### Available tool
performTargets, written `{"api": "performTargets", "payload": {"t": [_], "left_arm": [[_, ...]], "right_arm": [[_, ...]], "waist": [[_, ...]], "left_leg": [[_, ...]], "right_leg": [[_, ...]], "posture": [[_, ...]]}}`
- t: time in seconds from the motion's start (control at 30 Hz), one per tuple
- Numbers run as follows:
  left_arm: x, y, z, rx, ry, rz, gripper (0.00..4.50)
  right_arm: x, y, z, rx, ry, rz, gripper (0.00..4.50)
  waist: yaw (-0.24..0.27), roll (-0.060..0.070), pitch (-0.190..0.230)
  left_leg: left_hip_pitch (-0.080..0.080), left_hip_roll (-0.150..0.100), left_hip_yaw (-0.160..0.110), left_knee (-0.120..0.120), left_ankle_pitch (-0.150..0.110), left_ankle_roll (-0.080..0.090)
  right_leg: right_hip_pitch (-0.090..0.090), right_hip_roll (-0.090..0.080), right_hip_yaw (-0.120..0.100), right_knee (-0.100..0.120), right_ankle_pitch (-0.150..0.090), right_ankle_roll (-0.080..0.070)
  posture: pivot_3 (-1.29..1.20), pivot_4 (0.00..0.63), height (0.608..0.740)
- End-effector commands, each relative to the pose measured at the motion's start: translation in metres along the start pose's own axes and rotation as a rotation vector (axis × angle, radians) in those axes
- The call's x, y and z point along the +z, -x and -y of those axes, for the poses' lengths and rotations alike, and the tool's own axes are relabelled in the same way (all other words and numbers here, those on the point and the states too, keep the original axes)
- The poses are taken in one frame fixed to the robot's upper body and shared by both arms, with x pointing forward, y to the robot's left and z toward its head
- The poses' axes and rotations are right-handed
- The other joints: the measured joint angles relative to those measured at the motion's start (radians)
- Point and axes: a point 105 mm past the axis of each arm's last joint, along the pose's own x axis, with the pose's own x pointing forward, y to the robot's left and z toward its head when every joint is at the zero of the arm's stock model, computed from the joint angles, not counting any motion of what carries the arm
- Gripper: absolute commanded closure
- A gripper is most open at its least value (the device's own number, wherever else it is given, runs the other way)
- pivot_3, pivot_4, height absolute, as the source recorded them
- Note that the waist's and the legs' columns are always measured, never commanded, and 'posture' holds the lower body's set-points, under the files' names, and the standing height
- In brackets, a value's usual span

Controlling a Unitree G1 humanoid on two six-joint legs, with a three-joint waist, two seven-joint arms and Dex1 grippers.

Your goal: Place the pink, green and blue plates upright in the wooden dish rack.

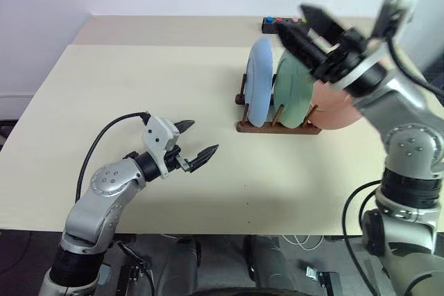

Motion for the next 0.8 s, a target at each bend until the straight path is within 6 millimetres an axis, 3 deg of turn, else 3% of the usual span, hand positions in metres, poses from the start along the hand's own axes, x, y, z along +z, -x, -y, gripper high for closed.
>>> {"api": "performTargets", "payload": {"t": [0.03, 0.13, 0.23, 0.37, 0.5, 0.6, 0.8], "left_arm": [[0.011, -0.005, 0.006, -0.043, -0.024, 0.043, 0.00], [0.014, -0.012, 0.013, -0.102, -0.008, 0.073, 0.00], [0.017, -0.019, 0.021, -0.161, -0.003, 0.088, 0.00], [0.020, -0.030, 0.030, -0.250, -0.005, 0.099, 0.00], [0.019, -0.035, 0.033, -0.283, -0.001, 0.103, 0.00], [0.019, -0.037, 0.033, -0.294, 0.005, 0.105, 0.00], [0.019, -0.037, 0.030, -0.279, -0.010, 0.103, 0.00]], "right_arm": [[0.030, 0.033, 0.055, -0.241, 0.209, 0.004, 1.27], [0.042, 0.062, 0.092, -0.440, 0.336, -0.038, 2.81], [0.043, 0.078, 0.106, -0.519, 0.408, -0.106, 4.41], [0.018, 0.111, 0.122, -0.634, 0.555, -0.365, 4.47], [-0.014, 0.123, 0.108, -0.546, 0.537, -0.545, 4.47], [-0.031, 0.117, 0.091, -0.466, 0.520, -0.576, 4.47], [-0.044, 0.109, 0.079, -0.402, 0.476, -0.579, 4.47]], "waist": [[0.002, 0.000, 0.000], [-0.002, 0.000, 0.000], [-0.008, 0.002, 0.000], [-0.006, 0.003, -0.001], [-0.005, 0.003, -0.001], [-0.012, 0.005, -0.001], [-0.005, 0.005, -0.001]], "left_leg": [[0.000, 0.000, 0.000, 0.000, 0.000, 0.000], [0.000, 0.000, 0.001, 0.000, 0.000, 0.000], [0.000, 0.000, 0.001, 0.000, 0.000, 0.000], [0.001, 0.000, 0.002, -0.001, 0.000, 0.000], [0.001, 0.000, 0.002, 0.000, 0.000, 0.001], [0.001, 0.000, 0.003, 0.000, 0.000, 0.001], [0.001, 0.000, 0.003, 0.001, 0.000, 0.001]], "right_leg": [[0.000, 0.000, 0.000, -0.001, 0.000, 0.000], [0.000, 0.000, 0.001, -0.001, 0.000, 0.000], [0.000, 0.000, 0.001, -0.001, 0.000, 0.000], [0.000, 0.000, 0.001, 0.000, 0.000, 0.000], [0.000, 0.000, 0.003, -0.001, 0.000, 0.000], [0.000, 0.000, 0.003, 0.000, 0.000, 0.000], [0.000, 0.000, 0.003, 0.000, 0.000, 0.000]], "posture": [[0.00, 0.150, 0.730], [0.00, 0.150, 0.730], [0.00, 0.150, 0.730], [0.00, 0.150, 0.730], [0.00, 0.150, 0.730], [0.00, 0.150, 0.730], [0.00, 0.150, 0.730]]}}
